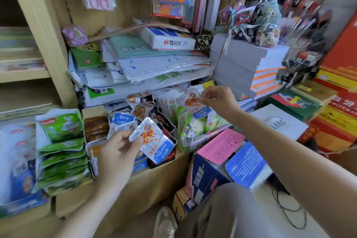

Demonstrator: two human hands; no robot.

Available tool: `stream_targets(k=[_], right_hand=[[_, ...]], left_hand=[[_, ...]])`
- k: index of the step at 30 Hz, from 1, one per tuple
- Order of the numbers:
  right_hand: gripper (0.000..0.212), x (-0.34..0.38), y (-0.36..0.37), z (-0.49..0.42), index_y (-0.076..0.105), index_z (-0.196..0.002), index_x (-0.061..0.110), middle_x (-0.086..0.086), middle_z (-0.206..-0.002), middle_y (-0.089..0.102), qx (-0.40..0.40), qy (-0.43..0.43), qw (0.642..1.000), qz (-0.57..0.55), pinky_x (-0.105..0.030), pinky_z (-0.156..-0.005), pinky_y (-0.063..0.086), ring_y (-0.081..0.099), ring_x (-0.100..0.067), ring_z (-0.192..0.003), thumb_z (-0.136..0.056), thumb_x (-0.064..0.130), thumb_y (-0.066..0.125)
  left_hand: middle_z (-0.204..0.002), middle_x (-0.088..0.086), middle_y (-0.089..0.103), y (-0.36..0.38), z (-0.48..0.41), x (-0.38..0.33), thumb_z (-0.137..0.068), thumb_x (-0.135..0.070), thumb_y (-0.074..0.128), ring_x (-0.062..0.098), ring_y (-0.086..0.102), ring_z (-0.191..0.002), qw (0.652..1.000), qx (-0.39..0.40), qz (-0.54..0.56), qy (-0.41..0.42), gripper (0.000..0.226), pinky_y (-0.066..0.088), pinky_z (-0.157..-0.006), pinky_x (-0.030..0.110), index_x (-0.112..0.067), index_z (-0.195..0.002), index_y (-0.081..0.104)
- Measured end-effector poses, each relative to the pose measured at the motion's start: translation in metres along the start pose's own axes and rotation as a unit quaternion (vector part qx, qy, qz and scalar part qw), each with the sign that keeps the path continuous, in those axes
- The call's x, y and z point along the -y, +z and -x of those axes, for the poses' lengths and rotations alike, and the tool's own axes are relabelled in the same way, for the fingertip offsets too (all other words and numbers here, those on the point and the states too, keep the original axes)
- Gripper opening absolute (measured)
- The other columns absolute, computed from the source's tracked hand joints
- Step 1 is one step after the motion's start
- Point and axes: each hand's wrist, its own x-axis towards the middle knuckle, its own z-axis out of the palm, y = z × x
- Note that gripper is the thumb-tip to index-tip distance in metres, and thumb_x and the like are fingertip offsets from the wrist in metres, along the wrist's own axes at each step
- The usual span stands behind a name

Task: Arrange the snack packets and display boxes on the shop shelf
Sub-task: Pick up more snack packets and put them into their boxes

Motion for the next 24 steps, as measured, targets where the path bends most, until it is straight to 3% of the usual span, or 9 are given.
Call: stream_targets(k=[2, 4, 6, 9, 10, 13, 16, 21, 24], right_hand=[[0.015, 0.014, 0.003, 0.004, 0.067, -0.078, 0.01, -0.017, -0.077, 0.072, -0.019, 0.023, 0.997, -0.074, -0.034, -0.065, 0.055, 0.064, -0.014, -0.069, -0.084, 0.015, 0.079], [0.016, 0.025, 0.01, 0.012, 0.064, -0.077, 0.014, -0.025, -0.086, 0.071, -0.028, 0.044, 0.988, -0.148, -0.043, -0.068, 0.056, 0.065, -0.027, -0.075, -0.086, 0.014, 0.077], [0.014, 0.036, 0.018, 0.023, 0.063, -0.081, 0.014, -0.023, -0.084, 0.07, -0.02, 0.061, 0.975, -0.213, -0.04, -0.065, 0.056, 0.066, -0.03, -0.079, -0.087, 0.009, 0.074], [0.011, 0.054, 0.035, 0.042, 0.065, -0.097, 0.008, -0.02, -0.087, 0.069, 0.0, 0.093, 0.949, -0.301, -0.043, -0.073, 0.055, 0.065, -0.032, -0.083, -0.089, 0.006, 0.071], [0.011, 0.059, 0.042, 0.048, 0.065, -0.099, 0.007, -0.018, -0.086, 0.07, 0.002, 0.103, 0.939, -0.327, -0.038, -0.071, 0.054, 0.066, -0.029, -0.081, -0.089, 0.005, 0.07], [0.013, 0.072, 0.064, 0.066, 0.064, -0.084, 0.011, -0.007, -0.079, 0.074, 0.0, 0.124, 0.916, -0.381, -0.029, -0.056, 0.054, 0.069, -0.017, -0.068, -0.09, 0.0, 0.066], [0.021, 0.077, 0.091, 0.081, 0.061, -0.075, 0.017, -0.007, -0.075, 0.071, -0.022, 0.132, 0.918, -0.372, -0.03, -0.05, 0.051, 0.067, -0.02, -0.063, -0.089, 0.004, 0.07], [0.017, 0.075, 0.137, 0.103, 0.063, -0.079, 0.017, -0.004, -0.073, 0.071, -0.056, 0.123, 0.929, -0.344, -0.033, -0.062, 0.052, 0.066, -0.023, -0.068, -0.089, 0.007, 0.072], [0.01, 0.07, 0.15, 0.102, 0.065, -0.084, 0.013, -0.005, -0.075, 0.071, -0.08, 0.067, 0.965, -0.242, -0.029, -0.064, 0.053, 0.069, -0.017, -0.069, -0.089, 0.01, 0.073]], left_hand=[[-0.079, -0.007, 0.076, -0.005, 0.0, 0.0, -0.092, -0.012, 0.07, 0.014, 0.072, -0.065, 1.0, -0.001, 0.006, -0.009, 0.009, 0.054, -0.061, 0.017, -0.021, -0.091, 0.069], [-0.08, -0.005, 0.076, -0.011, 0.0, 0.0, -0.093, -0.012, 0.069, 0.016, 0.073, -0.067, 1.0, -0.005, 0.022, -0.02, 0.009, 0.055, -0.062, 0.019, -0.021, -0.092, 0.07], [-0.082, -0.004, 0.077, -0.02, -0.002, 0.001, -0.093, -0.013, 0.069, 0.017, 0.074, -0.069, 0.999, -0.01, 0.034, -0.029, 0.009, 0.058, -0.064, 0.027, -0.021, -0.093, 0.07], [-0.081, -0.002, 0.076, -0.038, -0.004, -0.001, -0.093, -0.012, 0.069, 0.013, 0.072, -0.065, 0.998, -0.034, 0.037, -0.036, 0.009, 0.056, -0.057, 0.021, -0.02, -0.095, 0.069], [-0.081, -0.001, 0.076, -0.045, -0.006, -0.002, -0.093, -0.011, 0.069, 0.012, 0.071, -0.064, 0.997, -0.05, 0.037, -0.036, 0.01, 0.056, -0.056, 0.021, -0.021, -0.095, 0.069], [-0.08, -0.001, 0.075, -0.077, -0.018, 0.002, -0.093, -0.01, 0.069, 0.011, 0.071, -0.068, 0.993, -0.106, 0.033, -0.031, 0.015, 0.058, -0.06, 0.022, -0.025, -0.092, 0.067], [-0.085, 0.003, 0.074, -0.12, -0.03, 0.013, -0.093, -0.009, 0.069, 0.014, 0.07, -0.072, 0.984, -0.168, 0.034, -0.035, 0.008, 0.06, -0.067, 0.023, -0.017, -0.095, 0.068], [-0.083, -0.003, 0.073, -0.171, -0.029, 0.019, -0.093, -0.004, 0.068, 0.008, 0.069, -0.071, 0.978, -0.209, 0.006, -0.017, 0.009, 0.06, -0.067, 0.02, -0.011, -0.1, 0.066], [-0.087, 0.0, 0.075, -0.179, -0.028, 0.022, -0.09, -0.008, 0.071, 0.015, 0.072, -0.074, 0.98, -0.186, -0.065, 0.007, 0.013, 0.061, -0.073, 0.035, -0.014, -0.102, 0.068]])
